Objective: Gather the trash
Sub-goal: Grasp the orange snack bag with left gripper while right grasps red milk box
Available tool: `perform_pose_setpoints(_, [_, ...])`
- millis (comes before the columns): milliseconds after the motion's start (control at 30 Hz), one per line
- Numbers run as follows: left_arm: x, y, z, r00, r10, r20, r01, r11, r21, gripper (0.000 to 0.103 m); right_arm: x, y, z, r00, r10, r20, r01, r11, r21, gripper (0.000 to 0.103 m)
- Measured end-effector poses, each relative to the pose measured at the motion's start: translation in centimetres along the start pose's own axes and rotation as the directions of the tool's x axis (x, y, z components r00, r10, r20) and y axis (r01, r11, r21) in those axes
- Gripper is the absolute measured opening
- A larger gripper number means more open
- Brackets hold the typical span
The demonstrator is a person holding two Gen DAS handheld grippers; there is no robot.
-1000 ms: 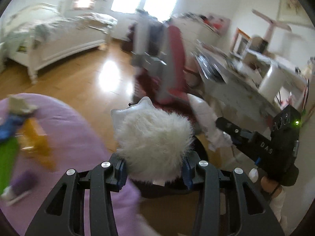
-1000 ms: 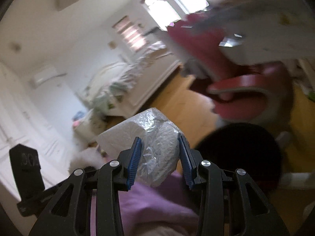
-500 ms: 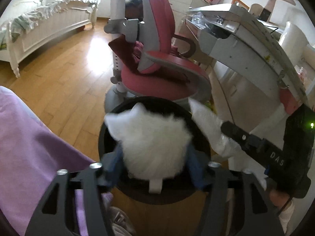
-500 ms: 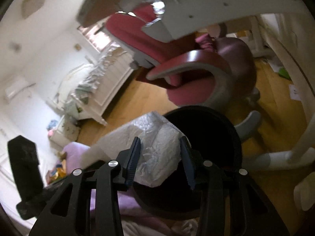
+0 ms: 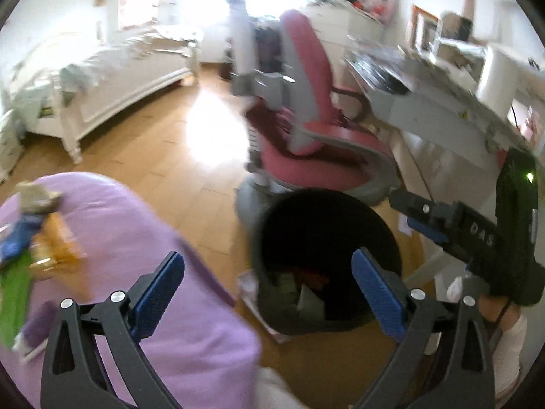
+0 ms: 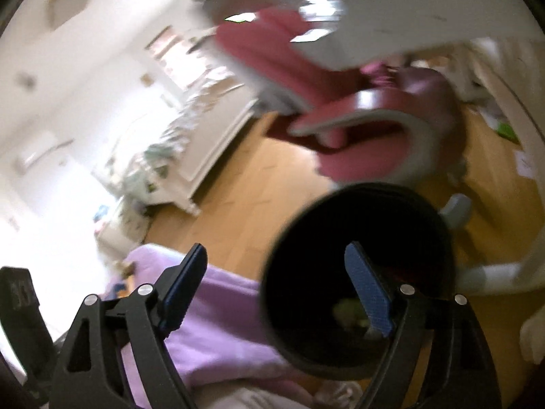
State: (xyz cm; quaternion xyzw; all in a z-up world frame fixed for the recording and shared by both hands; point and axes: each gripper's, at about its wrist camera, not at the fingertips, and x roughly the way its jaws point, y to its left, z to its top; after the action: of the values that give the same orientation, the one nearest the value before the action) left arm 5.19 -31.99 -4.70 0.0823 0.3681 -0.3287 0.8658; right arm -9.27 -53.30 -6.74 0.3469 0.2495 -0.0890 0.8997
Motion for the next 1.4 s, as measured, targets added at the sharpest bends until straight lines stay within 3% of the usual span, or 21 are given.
perform_pose_setpoints(100, [-3.1,4.8,-0.5,0.998,0.052,0.041,-0.048,0.994,-0.102,0.098,1.3,4.4,0.4,0.997,0.077,-0.023,-0.079,0.994,-0.075,0.082])
perform_pose_setpoints(200, [-6.7,10.6,-1.3,0.985,0.147,0.085,-0.127,0.969,-0.212,0.098,3.0,10.2,0.6,0.984,0.166,-0.064,-0.175,0.968,-0.178,0.082])
perform_pose_setpoints(367, [-11.6,20.2,-3.8,0.942,0.328,0.067,-0.284,0.890,-0.356,0.098,6.9,22.4,-1.5,0.927,0.285,-0.244,-0.363,0.843,-0.397,0.082])
perform_pose_setpoints(500, [-13.6,27.8,-6.9,0.900,0.436,-0.013,-0.395,0.801,-0.449,0.098,11.0,31.6,-5.6,0.861,0.266,-0.433,-0.488,0.669,-0.561,0.082])
perform_pose_setpoints(600, [-13.7,31.9,-9.0,0.889,0.454,-0.069,-0.431,0.773,-0.466,0.098,14.1,37.7,-9.7,0.849,0.185,-0.494,-0.512,0.515,-0.687,0.082])
perform_pose_setpoints(667, [-12.9,33.4,-9.9,0.890,0.443,-0.104,-0.439,0.776,-0.454,0.098,16.3,41.4,-12.4,0.845,0.142,-0.516,-0.526,0.403,-0.749,0.082])
perform_pose_setpoints(733, [-12.0,34.8,-10.6,0.898,0.420,-0.134,-0.435,0.794,-0.424,0.097,18.3,43.7,-14.3,0.856,0.100,-0.507,-0.511,0.307,-0.803,0.082])
perform_pose_setpoints(900, [-11.1,36.0,-10.8,0.907,0.393,-0.149,-0.420,0.835,-0.354,0.097,21.8,47.1,-21.0,0.887,-0.011,-0.461,-0.462,-0.009,-0.887,0.082])
perform_pose_setpoints(967, [-10.5,36.4,-10.5,0.906,0.393,-0.160,-0.424,0.842,-0.334,0.097,22.7,47.8,-22.6,0.915,-0.021,-0.403,-0.403,-0.077,-0.912,0.082])
perform_pose_setpoints(1067, [-10.1,36.8,-10.5,0.913,0.370,-0.169,-0.407,0.841,-0.356,0.095,24.2,48.4,-23.8,0.911,-0.042,-0.410,-0.412,-0.084,-0.907,0.082])
perform_pose_setpoints(1133, [-9.8,37.4,-10.5,0.916,0.361,-0.177,-0.401,0.837,-0.372,0.085,24.7,48.2,-23.8,0.901,-0.032,-0.432,-0.434,-0.056,-0.899,0.080])
perform_pose_setpoints(1200, [-9.7,37.1,-10.4,0.902,0.390,-0.184,-0.431,0.831,-0.352,0.076,25.1,48.2,-23.2,0.879,-0.041,-0.475,-0.475,0.010,-0.880,0.068])
perform_pose_setpoints(1267, [-9.9,36.8,-10.4,0.888,0.420,-0.188,-0.460,0.821,-0.338,0.056,25.5,47.8,-22.5,0.878,-0.049,-0.476,-0.473,0.063,-0.879,0.061])
perform_pose_setpoints(1300, [-10.1,36.8,-10.5,0.890,0.417,-0.184,-0.456,0.819,-0.348,0.054,25.5,47.6,-22.1,0.869,-0.047,-0.493,-0.488,0.093,-0.868,0.060])
perform_pose_setpoints(1400, [-11.2,37.1,-11.0,0.920,0.362,-0.152,-0.391,0.812,-0.432,0.051,24.4,46.3,-19.4,0.828,0.015,-0.560,-0.545,0.254,-0.799,0.058])
